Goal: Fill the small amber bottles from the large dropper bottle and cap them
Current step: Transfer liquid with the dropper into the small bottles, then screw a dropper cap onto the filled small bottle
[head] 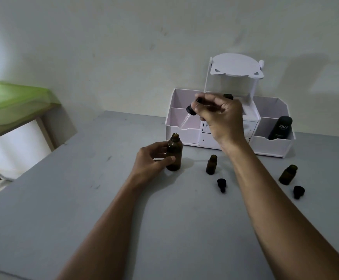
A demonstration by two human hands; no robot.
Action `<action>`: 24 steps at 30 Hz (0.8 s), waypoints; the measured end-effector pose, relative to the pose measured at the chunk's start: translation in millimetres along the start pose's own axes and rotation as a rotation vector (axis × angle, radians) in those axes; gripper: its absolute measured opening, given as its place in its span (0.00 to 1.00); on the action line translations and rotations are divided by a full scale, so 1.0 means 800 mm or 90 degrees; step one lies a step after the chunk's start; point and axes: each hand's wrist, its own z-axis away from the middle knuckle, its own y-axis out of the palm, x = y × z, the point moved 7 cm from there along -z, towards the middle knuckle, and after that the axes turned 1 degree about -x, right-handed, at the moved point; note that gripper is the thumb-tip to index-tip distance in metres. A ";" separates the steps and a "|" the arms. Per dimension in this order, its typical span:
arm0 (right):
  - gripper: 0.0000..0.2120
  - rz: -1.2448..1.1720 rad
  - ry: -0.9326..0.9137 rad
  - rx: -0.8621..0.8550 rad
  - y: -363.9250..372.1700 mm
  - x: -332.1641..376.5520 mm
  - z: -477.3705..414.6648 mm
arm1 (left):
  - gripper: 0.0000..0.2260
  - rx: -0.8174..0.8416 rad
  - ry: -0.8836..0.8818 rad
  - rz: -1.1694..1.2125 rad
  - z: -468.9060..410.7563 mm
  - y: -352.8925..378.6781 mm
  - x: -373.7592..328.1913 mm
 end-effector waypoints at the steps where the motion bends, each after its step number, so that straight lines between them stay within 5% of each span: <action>1: 0.11 0.002 -0.014 0.019 0.007 0.002 0.001 | 0.21 -0.002 -0.002 0.000 0.000 -0.001 0.002; 15: 0.16 0.156 0.024 0.166 0.039 -0.046 0.033 | 0.22 -0.010 0.009 -0.003 0.003 -0.001 -0.005; 21: 0.18 0.267 0.012 0.229 -0.031 -0.045 0.057 | 0.15 -0.269 0.078 -0.033 0.027 -0.015 -0.041; 24: 0.23 0.360 0.063 0.350 -0.061 -0.059 0.084 | 0.10 -0.281 0.140 0.001 0.043 0.004 -0.064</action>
